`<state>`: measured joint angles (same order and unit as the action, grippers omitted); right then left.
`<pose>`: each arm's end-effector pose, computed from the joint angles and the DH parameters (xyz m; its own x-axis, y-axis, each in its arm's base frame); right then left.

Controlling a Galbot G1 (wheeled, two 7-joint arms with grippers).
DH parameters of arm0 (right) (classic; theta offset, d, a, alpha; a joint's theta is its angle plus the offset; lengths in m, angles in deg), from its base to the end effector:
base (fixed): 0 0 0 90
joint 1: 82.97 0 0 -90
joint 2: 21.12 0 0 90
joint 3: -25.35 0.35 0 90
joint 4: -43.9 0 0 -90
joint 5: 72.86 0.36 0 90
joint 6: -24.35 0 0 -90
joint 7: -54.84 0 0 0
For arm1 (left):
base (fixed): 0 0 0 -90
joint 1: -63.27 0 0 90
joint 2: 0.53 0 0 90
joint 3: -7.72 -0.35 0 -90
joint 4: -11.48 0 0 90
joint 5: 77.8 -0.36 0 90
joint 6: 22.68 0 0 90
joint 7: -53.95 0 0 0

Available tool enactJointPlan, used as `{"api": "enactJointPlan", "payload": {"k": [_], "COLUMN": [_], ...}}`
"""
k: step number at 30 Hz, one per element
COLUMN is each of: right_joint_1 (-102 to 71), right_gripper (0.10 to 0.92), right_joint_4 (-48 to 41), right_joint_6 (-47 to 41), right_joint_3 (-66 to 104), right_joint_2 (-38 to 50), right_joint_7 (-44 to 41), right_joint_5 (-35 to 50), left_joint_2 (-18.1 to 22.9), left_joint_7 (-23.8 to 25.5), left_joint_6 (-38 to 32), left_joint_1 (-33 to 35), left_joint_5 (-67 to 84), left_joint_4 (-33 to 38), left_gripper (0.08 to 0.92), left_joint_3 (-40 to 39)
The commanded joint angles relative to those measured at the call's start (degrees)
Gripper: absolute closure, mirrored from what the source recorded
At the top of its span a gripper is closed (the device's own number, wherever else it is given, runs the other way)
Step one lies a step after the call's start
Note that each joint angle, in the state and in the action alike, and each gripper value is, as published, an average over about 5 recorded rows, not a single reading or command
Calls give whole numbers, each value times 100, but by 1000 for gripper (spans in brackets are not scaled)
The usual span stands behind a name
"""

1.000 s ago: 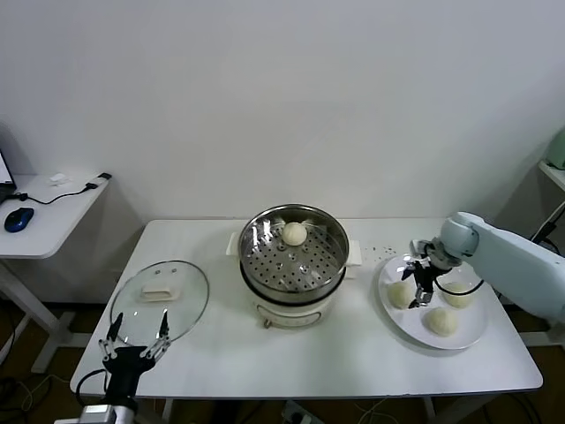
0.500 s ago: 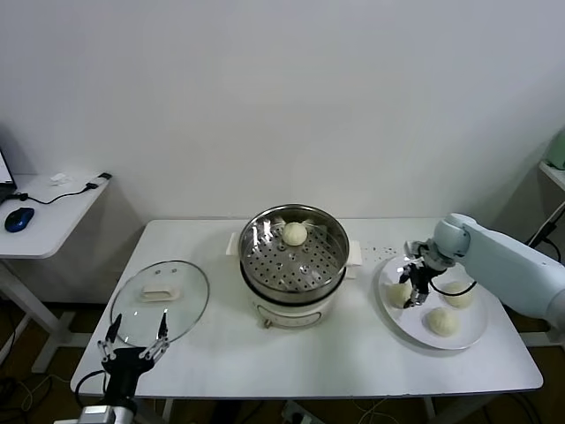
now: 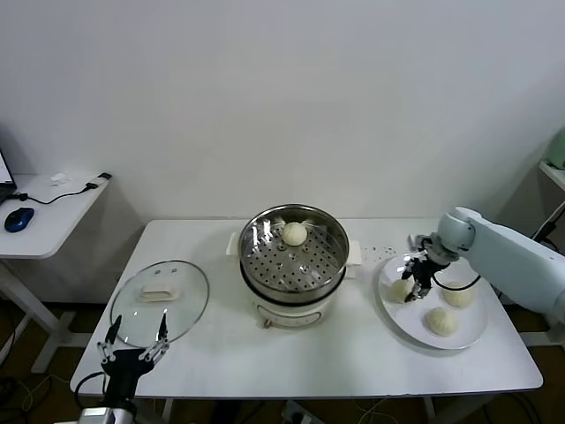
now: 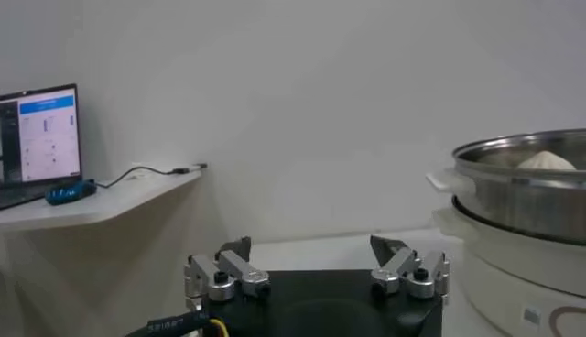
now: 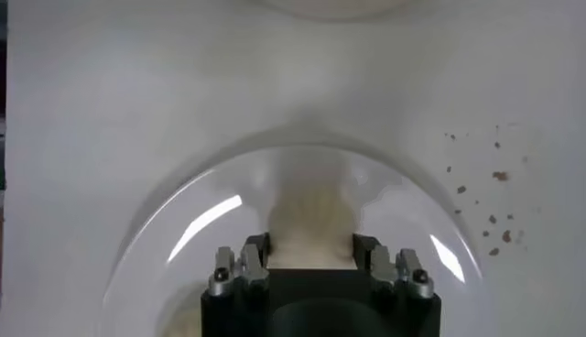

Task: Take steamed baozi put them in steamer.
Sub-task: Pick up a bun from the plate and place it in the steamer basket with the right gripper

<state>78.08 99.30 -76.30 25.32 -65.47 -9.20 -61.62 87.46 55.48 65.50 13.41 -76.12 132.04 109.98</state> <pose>0.5669 -0.1893 -0.1948 -0.0938 -0.1670 0.9815 -0.9924 0.0949 -0.0786 0.1255 0.0716 -0.3211 -0.9834 -0.1351 0.1215 -0.1190 0.9842 0.1312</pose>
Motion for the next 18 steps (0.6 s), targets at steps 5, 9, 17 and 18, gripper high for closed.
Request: {"api": "enactJointPlan", "payload": {"k": [5,9,17,18], "right_joint_1": [3588,4028,3847,3819], "right_gripper": [423,423,423,423], "right_joint_4": [149,184,126,116], "right_joint_6": [-14,-209,-570,-612], "right_joint_3": [-2865,-3010,-2723,-2725], "right_joint_2": [-408,-934,-2348,-2510], "right_joint_7": [-143,-113,224,274], "right_joint_5": [2490,3164,3688,3762], "left_joint_2": [28,39,9,7], "left_joint_7": [-1,10,63,54], "left_joint_6": [0,12,63,68], "left_joint_1": [53,86,141,153], "left_joint_5": [13,14,-109,-115], "left_joint_4": [71,117,326,344], "left_gripper": [177,177,177,177], "left_joint_3": [-45,-107,-254,-268]}}
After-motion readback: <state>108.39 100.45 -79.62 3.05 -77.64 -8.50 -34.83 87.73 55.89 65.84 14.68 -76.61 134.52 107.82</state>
